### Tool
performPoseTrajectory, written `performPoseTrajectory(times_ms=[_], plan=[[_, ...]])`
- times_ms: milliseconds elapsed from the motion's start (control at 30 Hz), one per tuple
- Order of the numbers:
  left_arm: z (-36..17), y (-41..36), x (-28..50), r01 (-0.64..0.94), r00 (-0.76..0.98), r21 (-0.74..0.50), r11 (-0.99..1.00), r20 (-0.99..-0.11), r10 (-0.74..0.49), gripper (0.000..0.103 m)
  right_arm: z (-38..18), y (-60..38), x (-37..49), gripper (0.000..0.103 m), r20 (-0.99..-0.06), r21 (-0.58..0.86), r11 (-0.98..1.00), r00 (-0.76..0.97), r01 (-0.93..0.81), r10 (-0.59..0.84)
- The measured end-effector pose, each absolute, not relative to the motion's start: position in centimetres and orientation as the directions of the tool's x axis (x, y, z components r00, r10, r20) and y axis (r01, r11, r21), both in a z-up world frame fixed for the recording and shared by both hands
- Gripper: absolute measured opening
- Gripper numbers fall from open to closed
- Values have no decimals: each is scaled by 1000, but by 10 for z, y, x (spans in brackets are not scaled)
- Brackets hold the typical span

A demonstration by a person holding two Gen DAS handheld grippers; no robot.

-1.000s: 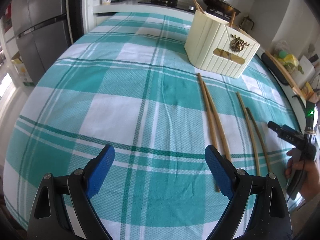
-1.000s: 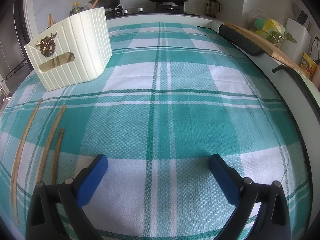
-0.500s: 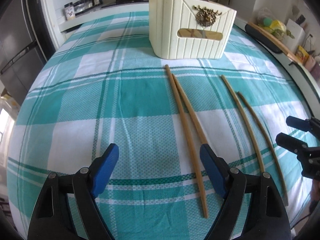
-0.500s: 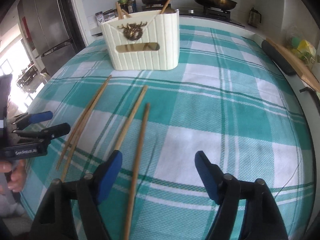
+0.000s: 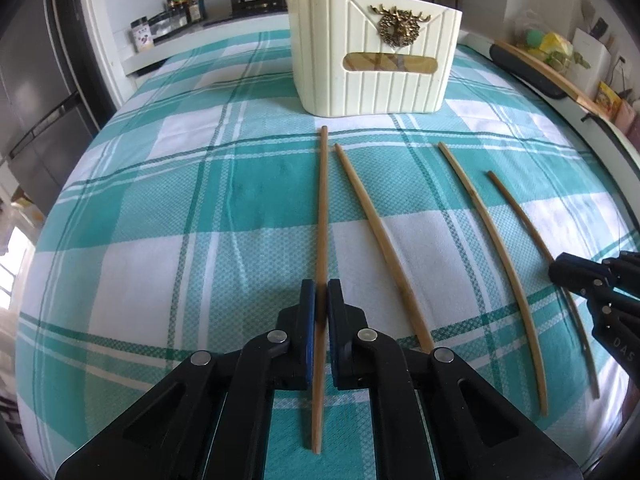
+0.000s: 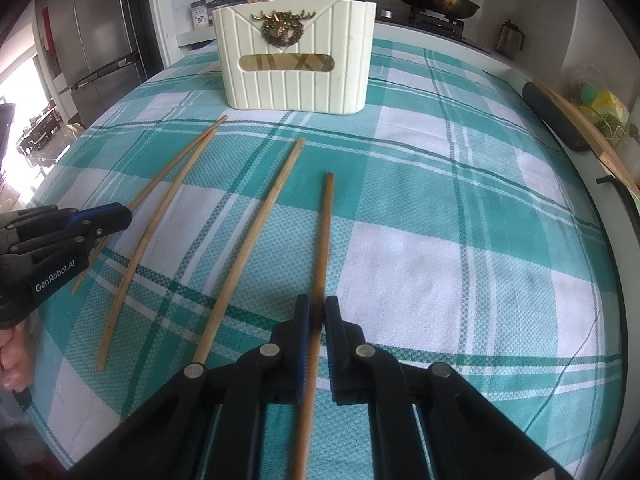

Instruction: Organize utensils

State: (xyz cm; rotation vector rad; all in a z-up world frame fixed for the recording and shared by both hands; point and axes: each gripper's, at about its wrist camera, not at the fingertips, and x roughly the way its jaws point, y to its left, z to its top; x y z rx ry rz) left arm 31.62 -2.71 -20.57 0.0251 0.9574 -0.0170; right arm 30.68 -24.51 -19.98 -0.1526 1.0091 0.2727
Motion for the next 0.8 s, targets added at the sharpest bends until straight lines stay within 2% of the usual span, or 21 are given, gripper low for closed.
performPoseTrajectory(times_ms=[133, 333, 367, 433, 467, 500, 533, 667, 800], plan=[[-206, -8, 304, -61, 566, -7, 998, -824, 29, 4, -199, -266, 300, 7, -855, -1, 972, 505, -233, 120], [-204, 5, 273, -37, 543, -13, 999, -840, 9, 7, -198, -290, 284, 8, -876, 2, 979, 472, -206, 101], [-204, 8, 271, -26, 536, -22, 999, -844, -4, 9, -197, -292, 284, 9, -878, 10, 978, 467, -209, 109], [-202, 15, 272, -4, 521, -51, 999, -852, -42, 32, -194, -293, 286, 14, -884, 29, 974, 450, -224, 130], [-200, 19, 274, 5, 523, -73, 997, -850, -65, 52, -192, -293, 288, 27, -884, 37, 971, 445, -236, 142], [-197, 24, 276, 7, 531, -89, 996, -844, -80, 61, -189, -293, 291, 43, -883, 50, 968, 442, -246, 158], [-194, 28, 279, 11, 535, -94, 995, -840, -86, 61, -186, -293, 294, 46, -884, 67, 965, 434, -255, 176], [-187, 38, 302, 64, 512, -109, 992, -850, -127, 61, -183, -285, 312, 46, -901, 97, 948, 377, -303, 213], [-191, 31, 332, 122, 479, -67, 990, -870, -118, 61, -190, -276, 333, 46, -920, 62, 940, 346, -335, 184]])
